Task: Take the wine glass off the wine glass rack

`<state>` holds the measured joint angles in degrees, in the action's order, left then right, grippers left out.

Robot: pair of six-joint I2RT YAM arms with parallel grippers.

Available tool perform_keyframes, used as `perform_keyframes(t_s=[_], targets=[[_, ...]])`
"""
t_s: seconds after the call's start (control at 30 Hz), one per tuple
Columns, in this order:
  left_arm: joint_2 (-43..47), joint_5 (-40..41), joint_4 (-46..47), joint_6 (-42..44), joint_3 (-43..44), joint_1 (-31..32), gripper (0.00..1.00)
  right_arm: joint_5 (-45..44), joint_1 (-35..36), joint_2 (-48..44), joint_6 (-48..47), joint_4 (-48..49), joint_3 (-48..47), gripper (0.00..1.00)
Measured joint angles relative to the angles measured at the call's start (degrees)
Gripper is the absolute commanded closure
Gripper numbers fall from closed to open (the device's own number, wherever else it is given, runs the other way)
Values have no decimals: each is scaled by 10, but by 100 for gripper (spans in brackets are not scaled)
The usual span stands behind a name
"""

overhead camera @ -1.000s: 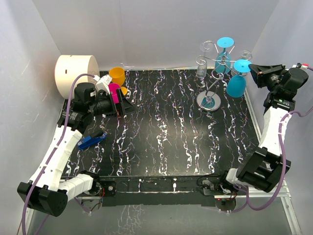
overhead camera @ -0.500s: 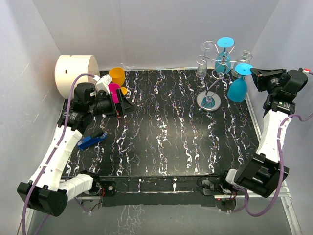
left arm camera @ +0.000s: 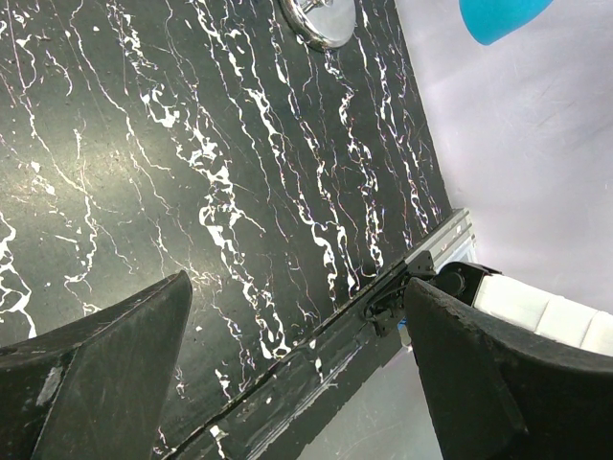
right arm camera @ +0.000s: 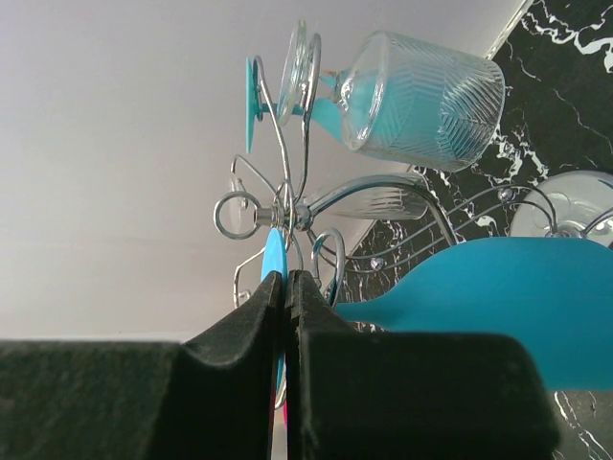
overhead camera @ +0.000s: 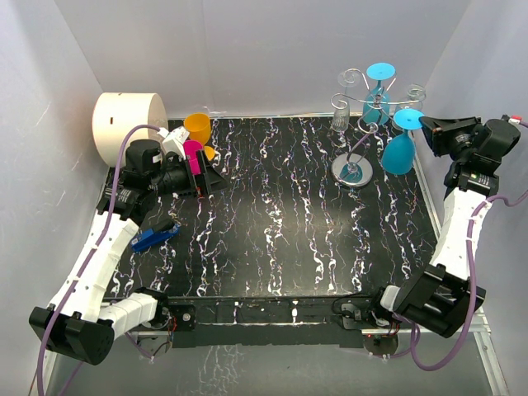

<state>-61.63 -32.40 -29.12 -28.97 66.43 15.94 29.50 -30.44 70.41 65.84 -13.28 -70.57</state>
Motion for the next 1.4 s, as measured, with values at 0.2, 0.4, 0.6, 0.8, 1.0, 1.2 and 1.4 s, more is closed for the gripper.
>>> perform_keyframes(t_s=[0.2, 0.4, 0.6, 0.8, 1.0, 1.2, 1.4], targets=[[0, 0, 0, 0, 0, 0, 9, 18, 3, 2, 0, 6, 2, 100], [0, 0, 0, 0, 0, 0, 9, 24, 14, 21, 6, 34, 2, 100], [0, 0, 0, 0, 0, 0, 9, 21, 27, 39, 14, 55, 2, 100], [0, 2, -1, 0, 0, 0, 9, 10, 28, 52, 25, 81, 2, 100], [0, 4, -3, 0, 0, 0, 9, -17, 30, 54, 34, 92, 2, 100], [0, 5, -10, 3, 0, 0, 9, -44, 31, 54, 41, 106, 2, 100], [1, 7, -14, 7, 0, 0, 9, -95, 31, 39, 47, 97, 11, 100]])
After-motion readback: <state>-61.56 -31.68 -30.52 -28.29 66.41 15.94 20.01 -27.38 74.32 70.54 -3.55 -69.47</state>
